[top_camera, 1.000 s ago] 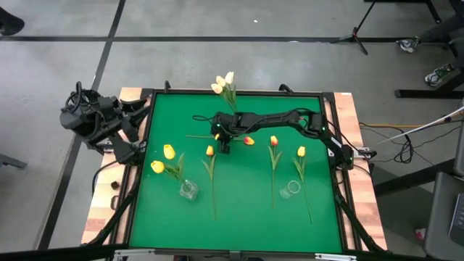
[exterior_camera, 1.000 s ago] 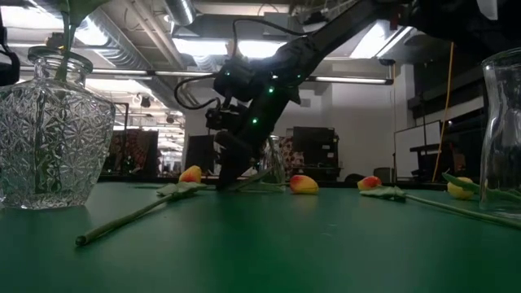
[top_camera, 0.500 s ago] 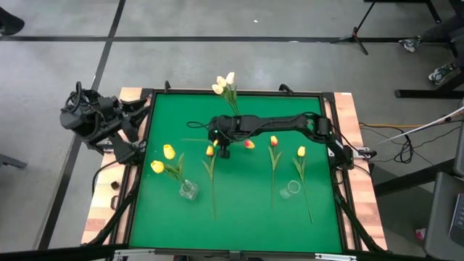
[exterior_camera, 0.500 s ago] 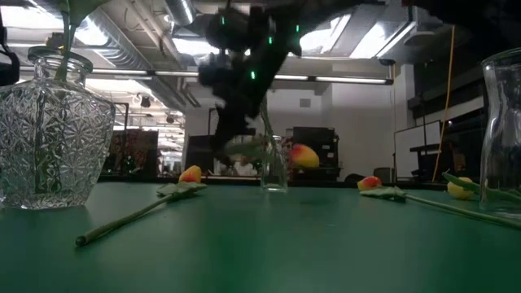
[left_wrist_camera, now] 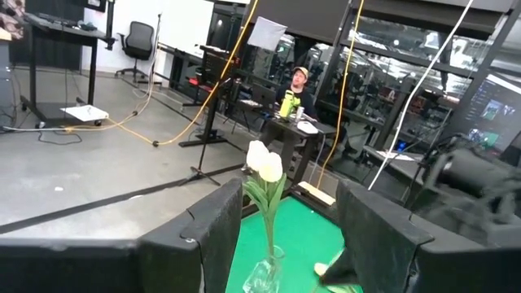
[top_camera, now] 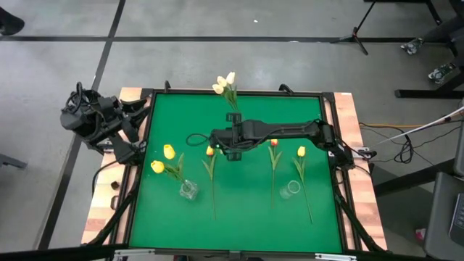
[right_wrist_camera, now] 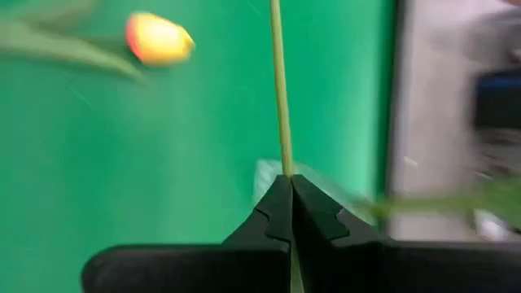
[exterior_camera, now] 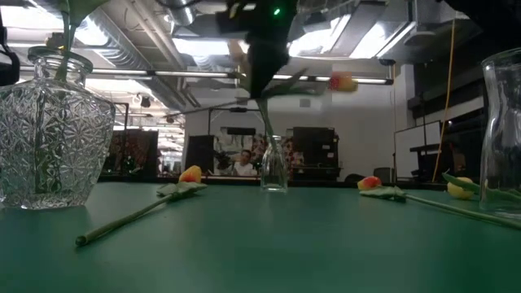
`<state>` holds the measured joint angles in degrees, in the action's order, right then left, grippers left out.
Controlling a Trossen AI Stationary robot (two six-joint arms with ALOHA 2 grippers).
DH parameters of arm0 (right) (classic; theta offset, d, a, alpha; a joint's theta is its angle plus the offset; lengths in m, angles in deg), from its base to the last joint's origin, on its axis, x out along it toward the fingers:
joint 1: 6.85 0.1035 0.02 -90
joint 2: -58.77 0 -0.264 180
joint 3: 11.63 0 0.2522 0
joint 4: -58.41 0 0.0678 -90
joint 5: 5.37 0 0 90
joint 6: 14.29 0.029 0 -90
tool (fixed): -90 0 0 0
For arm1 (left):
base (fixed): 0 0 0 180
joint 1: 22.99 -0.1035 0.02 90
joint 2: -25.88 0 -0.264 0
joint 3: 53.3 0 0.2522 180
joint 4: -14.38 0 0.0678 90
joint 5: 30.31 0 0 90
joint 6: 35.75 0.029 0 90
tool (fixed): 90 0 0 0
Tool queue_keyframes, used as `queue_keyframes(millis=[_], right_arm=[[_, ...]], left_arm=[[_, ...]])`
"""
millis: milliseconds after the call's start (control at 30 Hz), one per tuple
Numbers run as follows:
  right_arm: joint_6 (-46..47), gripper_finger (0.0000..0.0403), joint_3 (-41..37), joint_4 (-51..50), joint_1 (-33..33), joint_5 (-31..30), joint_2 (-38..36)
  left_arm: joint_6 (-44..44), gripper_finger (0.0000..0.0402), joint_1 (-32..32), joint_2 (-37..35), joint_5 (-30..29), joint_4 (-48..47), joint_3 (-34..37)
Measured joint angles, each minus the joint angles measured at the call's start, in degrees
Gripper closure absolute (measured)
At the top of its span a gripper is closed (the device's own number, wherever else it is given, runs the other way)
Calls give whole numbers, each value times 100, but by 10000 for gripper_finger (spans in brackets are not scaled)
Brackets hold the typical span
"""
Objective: Sort flowers into vase by color
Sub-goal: Put the center red-yellow tulip into the bottom right transparent vase
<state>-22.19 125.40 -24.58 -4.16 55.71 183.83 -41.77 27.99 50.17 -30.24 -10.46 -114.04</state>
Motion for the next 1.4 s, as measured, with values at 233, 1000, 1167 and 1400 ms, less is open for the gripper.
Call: queue_keyframes(millis=[233,1000,1167,1400], right_arm=[[588,402,170,-1743,352,-1506,-15],[319,403,91,-2079,1395,-766,-1462],[461,403,-214,-2073,1446,-107,-2090],[1267,403,-1206,-2081,1465,782,-3069]], left_arm=[[4,205,0,0,0,-13,0],[13,205,-1,1,0,-357,0],[13,205,-1,0,2,-356,0],[13,205,-1,0,0,-356,0]])
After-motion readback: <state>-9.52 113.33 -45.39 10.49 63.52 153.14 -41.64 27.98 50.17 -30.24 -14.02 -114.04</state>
